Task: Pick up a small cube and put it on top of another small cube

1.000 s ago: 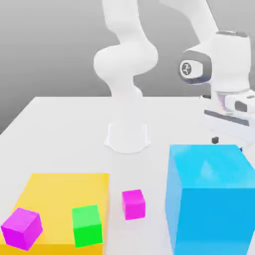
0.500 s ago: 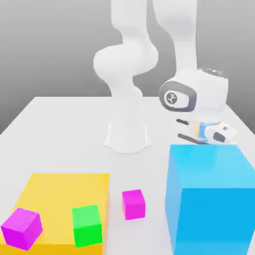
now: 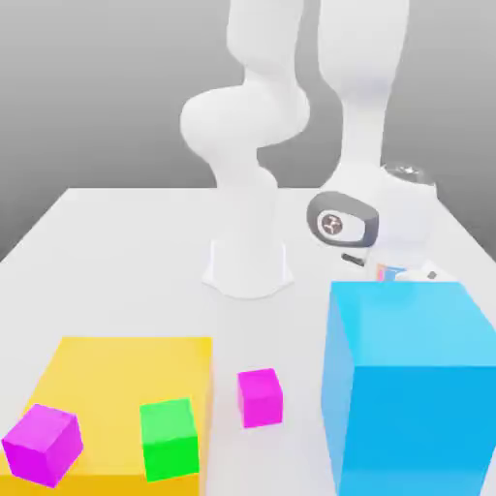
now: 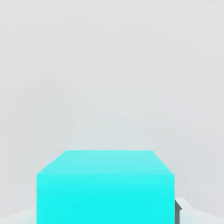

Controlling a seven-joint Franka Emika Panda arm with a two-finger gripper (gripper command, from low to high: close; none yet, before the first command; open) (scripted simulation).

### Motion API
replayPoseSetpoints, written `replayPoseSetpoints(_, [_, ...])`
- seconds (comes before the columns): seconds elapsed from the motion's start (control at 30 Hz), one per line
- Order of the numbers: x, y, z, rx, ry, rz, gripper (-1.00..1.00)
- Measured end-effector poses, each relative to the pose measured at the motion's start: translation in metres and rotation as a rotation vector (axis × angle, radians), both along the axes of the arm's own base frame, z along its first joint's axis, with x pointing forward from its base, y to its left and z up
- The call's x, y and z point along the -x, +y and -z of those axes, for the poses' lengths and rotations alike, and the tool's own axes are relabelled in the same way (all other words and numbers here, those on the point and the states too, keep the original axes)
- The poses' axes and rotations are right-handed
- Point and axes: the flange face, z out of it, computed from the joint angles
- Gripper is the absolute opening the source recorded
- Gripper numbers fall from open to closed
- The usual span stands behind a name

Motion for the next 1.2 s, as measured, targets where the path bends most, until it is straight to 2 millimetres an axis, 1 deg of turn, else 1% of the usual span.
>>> replayPoseSetpoints(0.1, [-0.004,-0.002,-0.007,0.017,-0.019,-0.002,-1.0])
replayPoseSetpoints(0.33, [-0.011,-0.003,-0.035,0.041,-0.058,0.0,-1.0])
replayPoseSetpoints(0.67, [-0.002,0.003,-0.069,-0.001,-0.012,-0.01,-1.0])
replayPoseSetpoints(0.73, [-0.015,0.023,-0.086,-0.032,-0.053,-0.07,-1.0])
replayPoseSetpoints(0.8, [-0.03,0.047,-0.107,-0.065,-0.115,-0.148,-1.0])
replayPoseSetpoints(0.87, [-0.049,0.069,-0.133,-0.095,-0.185,-0.211,-1.0])
replayPoseSetpoints(0.97, [-0.084,0.089,-0.178,-0.13,-0.299,-0.264,-1.0])
replayPoseSetpoints(1.0, [-0.098,0.087,-0.191,-0.134,-0.331,-0.256,-1.0])
replayPoseSetpoints(1.03, [-0.113,0.079,-0.202,-0.135,-0.354,-0.228,-1.0])
replayPoseSetpoints(1.07, [-0.13,0.062,-0.209,-0.129,-0.364,-0.169,-1.0])
replayPoseSetpoints(1.13, [-0.16,0.016,-0.216,-0.111,-0.368,-0.012,-1.0])
replayPoseSetpoints(1.2, [-0.182,-0.034,-0.22,-0.094,-0.362,0.149,-1.0])
